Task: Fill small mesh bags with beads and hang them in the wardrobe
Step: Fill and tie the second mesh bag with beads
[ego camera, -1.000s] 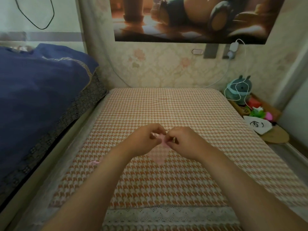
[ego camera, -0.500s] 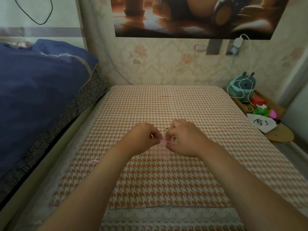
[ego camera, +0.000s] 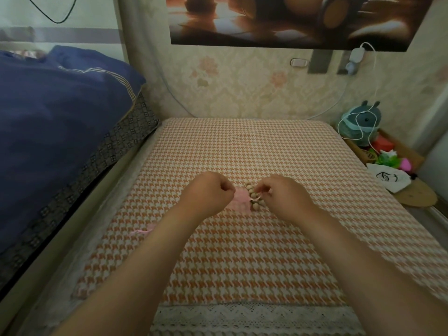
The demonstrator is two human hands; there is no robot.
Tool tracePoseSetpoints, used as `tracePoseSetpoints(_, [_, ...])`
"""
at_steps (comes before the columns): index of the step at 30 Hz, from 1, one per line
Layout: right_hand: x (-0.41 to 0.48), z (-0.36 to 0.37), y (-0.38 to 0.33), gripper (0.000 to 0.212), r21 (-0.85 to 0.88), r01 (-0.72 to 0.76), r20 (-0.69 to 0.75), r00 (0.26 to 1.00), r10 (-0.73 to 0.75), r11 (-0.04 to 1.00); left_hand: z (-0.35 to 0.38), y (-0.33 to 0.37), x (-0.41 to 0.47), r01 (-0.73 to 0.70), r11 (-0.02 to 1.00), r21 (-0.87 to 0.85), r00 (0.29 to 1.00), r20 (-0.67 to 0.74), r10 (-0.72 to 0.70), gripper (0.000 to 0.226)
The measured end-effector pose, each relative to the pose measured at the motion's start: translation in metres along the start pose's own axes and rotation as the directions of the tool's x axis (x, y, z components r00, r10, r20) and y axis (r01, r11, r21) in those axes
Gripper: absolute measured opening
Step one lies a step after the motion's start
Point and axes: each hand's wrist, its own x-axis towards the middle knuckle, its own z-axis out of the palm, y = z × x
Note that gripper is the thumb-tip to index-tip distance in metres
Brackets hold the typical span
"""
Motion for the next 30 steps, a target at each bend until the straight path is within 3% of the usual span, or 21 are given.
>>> tracePoseSetpoints(4, [0.0,0.012,-0.005,0.017,-0.117,-0.044,0.138,0.989,0.06,0.992,0.0,-0.003,0.002,-0.031,0.999,-0.015,0.998,0.046,0.032,0.021])
tracePoseSetpoints(7, [0.004,0.018,-0.009,0.027,-0.145,-0.067,0.125,0.988,0.086,0.987,0.001,-0.005,0.002,-0.041,0.997,-0.064,0.997,0.066,0.045,0.025])
tracePoseSetpoints(14, [0.007,0.028,-0.013,0.019,-0.201,-0.056,0.105,0.991,0.078,0.978,0.002,-0.01,-0.002,-0.065,0.993,-0.096,0.994,0.085,0.074,0.021])
tracePoseSetpoints(19, [0.003,0.016,-0.02,0.013,-0.039,-0.112,0.057,0.992,0.114,0.993,0.001,-0.012,-0.002,-0.048,0.994,-0.101,0.996,0.07,0.056,0.021])
tracePoseSetpoints(22, [0.004,-0.001,-0.029,0.008,0.219,-0.14,-0.093,0.982,0.164,0.965,0.0,-0.011,-0.002,-0.05,0.992,-0.117,0.995,0.074,0.059,0.02])
tracePoseSetpoints(25, [0.0,-0.017,-0.043,0.008,0.478,-0.024,-0.148,0.983,0.107,0.878,0.0,-0.009,-0.002,-0.06,0.99,-0.131,0.993,0.089,0.072,0.023])
tracePoseSetpoints(27, [-0.007,-0.022,-0.051,0.007,0.521,0.051,-0.124,0.992,0.016,0.852,0.0,-0.007,-0.002,-0.064,0.987,-0.145,0.993,0.09,0.077,0.023])
tracePoseSetpoints(30, [-0.014,-0.021,-0.052,0.007,0.405,0.114,-0.079,0.993,-0.09,0.907,0.0,-0.002,-0.004,-0.05,0.985,-0.164,0.992,0.107,0.068,0.021])
